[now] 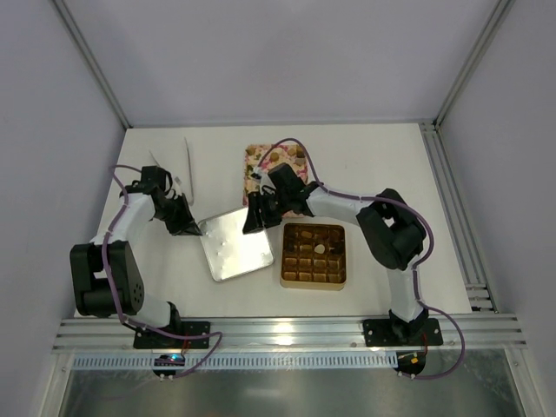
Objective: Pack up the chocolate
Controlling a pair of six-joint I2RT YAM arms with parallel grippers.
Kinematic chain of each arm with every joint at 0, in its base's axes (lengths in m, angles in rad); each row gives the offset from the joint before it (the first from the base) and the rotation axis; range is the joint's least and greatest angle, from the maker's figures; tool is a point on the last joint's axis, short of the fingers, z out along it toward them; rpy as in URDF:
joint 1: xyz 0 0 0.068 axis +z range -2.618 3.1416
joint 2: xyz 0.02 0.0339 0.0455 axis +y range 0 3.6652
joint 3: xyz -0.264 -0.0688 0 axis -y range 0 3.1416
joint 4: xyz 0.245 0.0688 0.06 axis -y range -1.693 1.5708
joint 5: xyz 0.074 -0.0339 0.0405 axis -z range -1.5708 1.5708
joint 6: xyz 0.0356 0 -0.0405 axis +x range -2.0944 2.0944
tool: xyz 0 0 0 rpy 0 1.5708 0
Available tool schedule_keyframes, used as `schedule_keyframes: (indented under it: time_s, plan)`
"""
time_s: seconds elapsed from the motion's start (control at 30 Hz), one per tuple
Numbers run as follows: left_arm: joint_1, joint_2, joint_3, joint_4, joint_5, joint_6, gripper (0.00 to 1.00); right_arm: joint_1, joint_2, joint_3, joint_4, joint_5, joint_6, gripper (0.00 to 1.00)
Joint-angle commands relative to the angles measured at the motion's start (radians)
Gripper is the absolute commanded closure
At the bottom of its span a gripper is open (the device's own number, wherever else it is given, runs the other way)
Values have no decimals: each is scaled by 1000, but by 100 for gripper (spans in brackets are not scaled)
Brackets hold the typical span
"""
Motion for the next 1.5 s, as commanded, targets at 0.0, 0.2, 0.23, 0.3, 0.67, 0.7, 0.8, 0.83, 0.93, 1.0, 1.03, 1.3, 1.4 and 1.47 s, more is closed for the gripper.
schedule_keyframes:
  time_s: [0.0, 0.2, 0.23, 0.3, 0.67, 0.7, 0.8, 0.83, 0.93, 1.0, 1.03, 1.3, 1.4, 1.47]
  plan:
    - [0, -21, 38, 26, 47, -13, 100, -1, -101, -15, 91, -71, 48, 50]
    - [2, -28, 38, 28, 52, -16, 100, -1, -140, -34, 123, -90, 102, 66]
    - [2, -31, 40, 28, 54, -16, 100, -1, -145, -35, 126, -93, 105, 68]
    - [2, -38, 40, 26, 60, -19, 100, -3, -151, -35, 127, -96, 118, 74]
    - [0, -108, 87, 6, 28, -23, 90, -7, -213, -29, 91, -98, 177, 96]
    - [2, -116, 93, 2, 18, -20, 85, -9, -217, -23, 85, -96, 180, 96]
    - [2, -143, 133, -23, -32, -10, 71, -17, -234, -16, 54, -90, 188, 96]
    - [2, -150, 144, -35, -43, -6, 66, -21, -240, -15, 49, -88, 192, 96]
    - [0, -176, 188, -57, -89, 4, 51, -29, -256, -14, 34, -91, 200, 96]
    - [-1, -209, 219, -61, -118, 7, 44, -40, -266, -12, 23, -94, 214, 96]
    - [-24, -222, 233, -63, -136, 13, 43, -46, -269, -8, 8, -96, 217, 96]
    - [-521, -380, 322, -32, -512, 47, 37, -171, -269, 98, -165, -128, 247, 96]
    - [-777, -403, 330, -31, -707, 79, 35, -234, -269, 127, -210, -176, 278, 96]
    - [-907, -384, 330, -34, -886, 107, 34, -268, -271, 142, -234, -200, 287, 96]
